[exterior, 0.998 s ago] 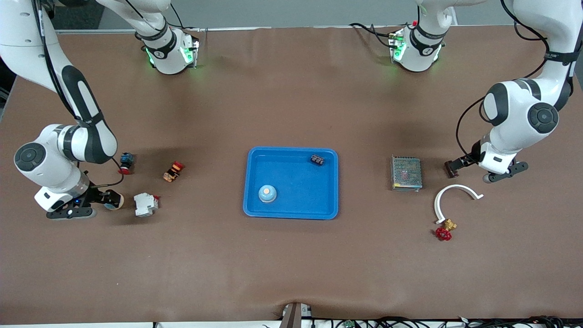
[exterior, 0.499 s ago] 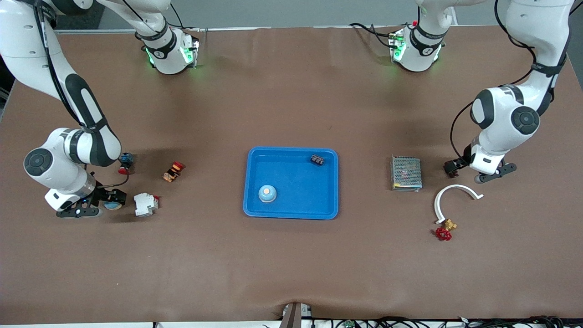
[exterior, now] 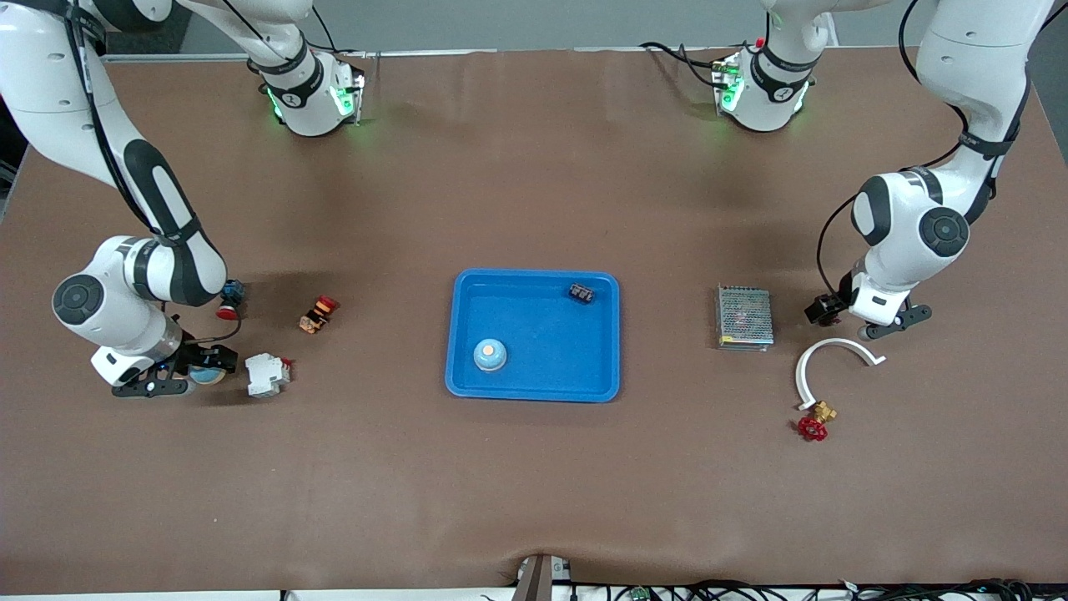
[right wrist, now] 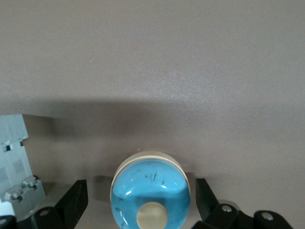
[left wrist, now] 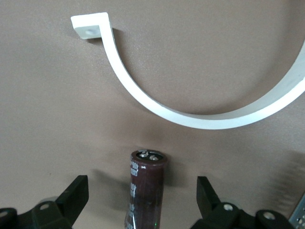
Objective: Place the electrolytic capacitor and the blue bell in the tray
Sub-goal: 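Grasp the second bell with the right gripper while the left grasps the capacitor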
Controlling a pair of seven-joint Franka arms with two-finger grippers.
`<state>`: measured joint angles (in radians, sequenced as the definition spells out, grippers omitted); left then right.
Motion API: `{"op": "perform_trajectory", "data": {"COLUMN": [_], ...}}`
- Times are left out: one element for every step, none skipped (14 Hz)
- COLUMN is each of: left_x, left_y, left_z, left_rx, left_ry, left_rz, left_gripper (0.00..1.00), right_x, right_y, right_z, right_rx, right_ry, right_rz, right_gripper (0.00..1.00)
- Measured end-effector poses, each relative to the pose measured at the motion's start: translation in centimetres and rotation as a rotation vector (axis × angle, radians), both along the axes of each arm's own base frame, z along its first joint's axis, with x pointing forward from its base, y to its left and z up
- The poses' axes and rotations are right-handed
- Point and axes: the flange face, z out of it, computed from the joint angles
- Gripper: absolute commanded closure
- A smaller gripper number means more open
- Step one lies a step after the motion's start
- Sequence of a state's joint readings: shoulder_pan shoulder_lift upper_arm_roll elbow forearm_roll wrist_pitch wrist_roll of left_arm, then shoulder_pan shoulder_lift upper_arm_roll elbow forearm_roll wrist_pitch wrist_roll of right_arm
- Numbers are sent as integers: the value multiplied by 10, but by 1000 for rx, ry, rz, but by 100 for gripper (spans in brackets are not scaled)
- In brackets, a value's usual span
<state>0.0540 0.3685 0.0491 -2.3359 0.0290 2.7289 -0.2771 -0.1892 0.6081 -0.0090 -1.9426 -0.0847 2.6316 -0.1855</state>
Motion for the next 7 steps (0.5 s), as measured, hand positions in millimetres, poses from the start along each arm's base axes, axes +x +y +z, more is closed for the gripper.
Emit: {"op": "perform_trajectory", "data": {"left_x": [0, 0, 0, 0, 0, 0, 0], "left_y": [0, 0, 0, 0, 0, -1, -1], "left_z": [0, 0, 0, 0, 0, 0, 0], "left_rx": [0, 0, 0, 0, 0, -1, -1], "left_ry": [0, 0, 0, 0, 0, 0, 0], "left_rz": [0, 0, 0, 3, 8, 13, 14], "left_gripper": [0, 0, 0, 10, 23, 36, 47], "right_x": [0, 0, 0, 0, 0, 0, 0], "right_y": [0, 0, 0, 0, -1, -1, -1], "right_z": [-1, -2, -2, -2, -2, -2, -2], "right_rx": [0, 1, 0, 1, 1, 1, 1], "right_ry": [1, 2, 1, 1, 0, 0, 0], "right_rz": [0, 0, 0, -1, -2, -3, -3], "right_gripper": [0, 0, 0, 0, 0, 0, 0]}}
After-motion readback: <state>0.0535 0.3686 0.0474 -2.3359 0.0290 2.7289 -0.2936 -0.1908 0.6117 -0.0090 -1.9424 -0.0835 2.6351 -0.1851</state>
